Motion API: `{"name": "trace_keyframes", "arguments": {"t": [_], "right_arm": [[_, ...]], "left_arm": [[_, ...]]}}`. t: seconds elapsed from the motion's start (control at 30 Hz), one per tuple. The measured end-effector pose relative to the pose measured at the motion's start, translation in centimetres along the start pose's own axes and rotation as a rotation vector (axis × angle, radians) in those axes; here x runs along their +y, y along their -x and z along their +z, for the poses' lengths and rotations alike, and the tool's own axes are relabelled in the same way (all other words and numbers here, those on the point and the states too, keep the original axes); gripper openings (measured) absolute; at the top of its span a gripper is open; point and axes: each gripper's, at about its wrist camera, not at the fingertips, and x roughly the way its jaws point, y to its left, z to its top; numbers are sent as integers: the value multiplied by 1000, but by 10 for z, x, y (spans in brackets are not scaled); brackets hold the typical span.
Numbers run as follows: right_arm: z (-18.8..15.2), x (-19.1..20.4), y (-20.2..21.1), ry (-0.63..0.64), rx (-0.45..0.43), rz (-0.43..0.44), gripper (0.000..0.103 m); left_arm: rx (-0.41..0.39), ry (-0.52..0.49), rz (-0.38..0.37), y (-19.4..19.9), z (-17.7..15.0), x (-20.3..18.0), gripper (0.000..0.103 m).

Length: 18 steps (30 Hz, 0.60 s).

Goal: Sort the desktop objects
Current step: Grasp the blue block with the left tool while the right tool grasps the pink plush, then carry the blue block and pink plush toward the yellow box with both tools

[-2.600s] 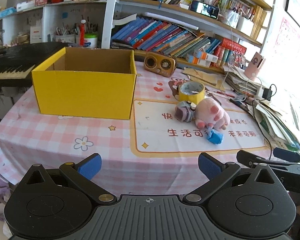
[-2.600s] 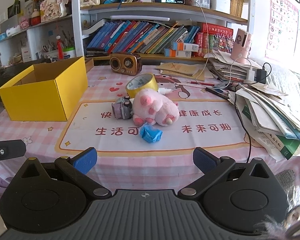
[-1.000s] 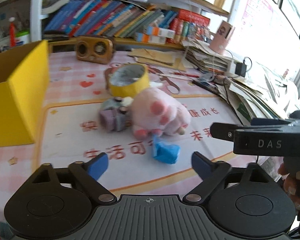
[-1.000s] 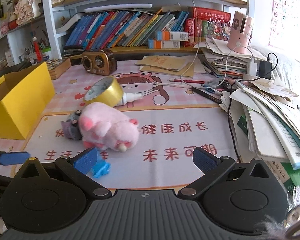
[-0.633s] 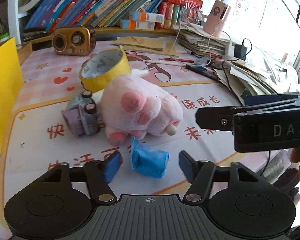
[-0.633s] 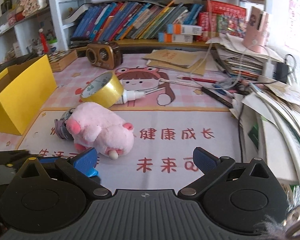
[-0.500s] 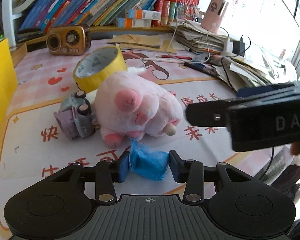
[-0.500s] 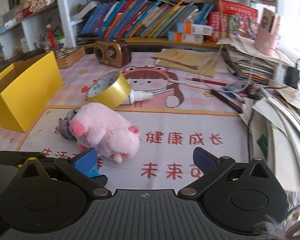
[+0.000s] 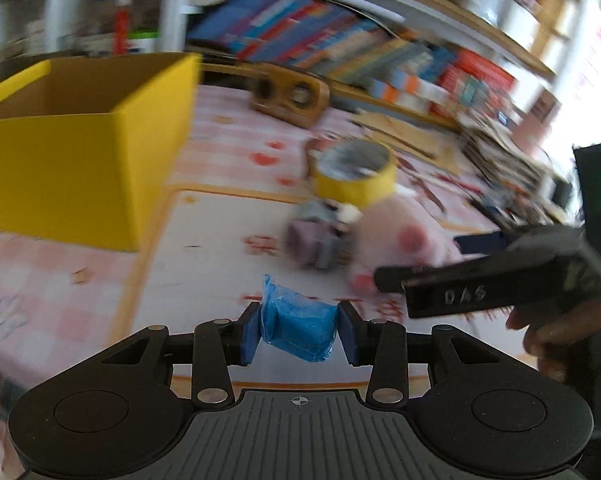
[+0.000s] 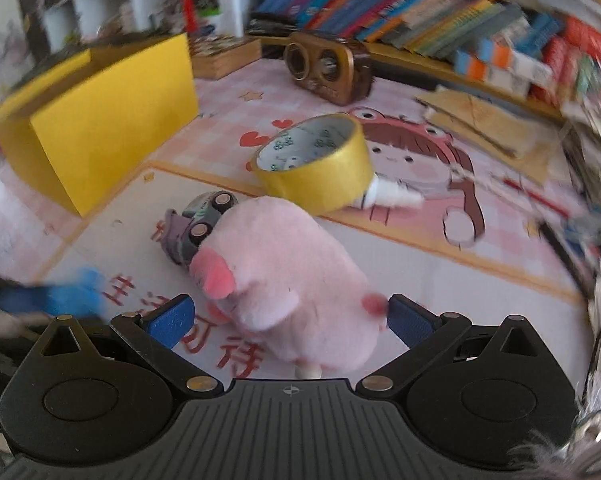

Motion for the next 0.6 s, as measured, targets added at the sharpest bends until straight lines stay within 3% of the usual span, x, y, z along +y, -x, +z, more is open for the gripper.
{"name": "trace_keyframes", "arguments": {"t": [0.23,0.37,0.43,0.6], "right_arm": [[7,0,-22,120,19,34,101],[8,-1,-19,106,-5,45,75],[6,0,-14,98,-16,44,68],[6,-3,3,0,-18,45,63]], "left_arm": [[-24,49,45,12,1,8,40],[-27,49,41,14,0,5,40],[-31,48,33,15,3,3,40],[-58,28,-2,18,10,0,40]]}}
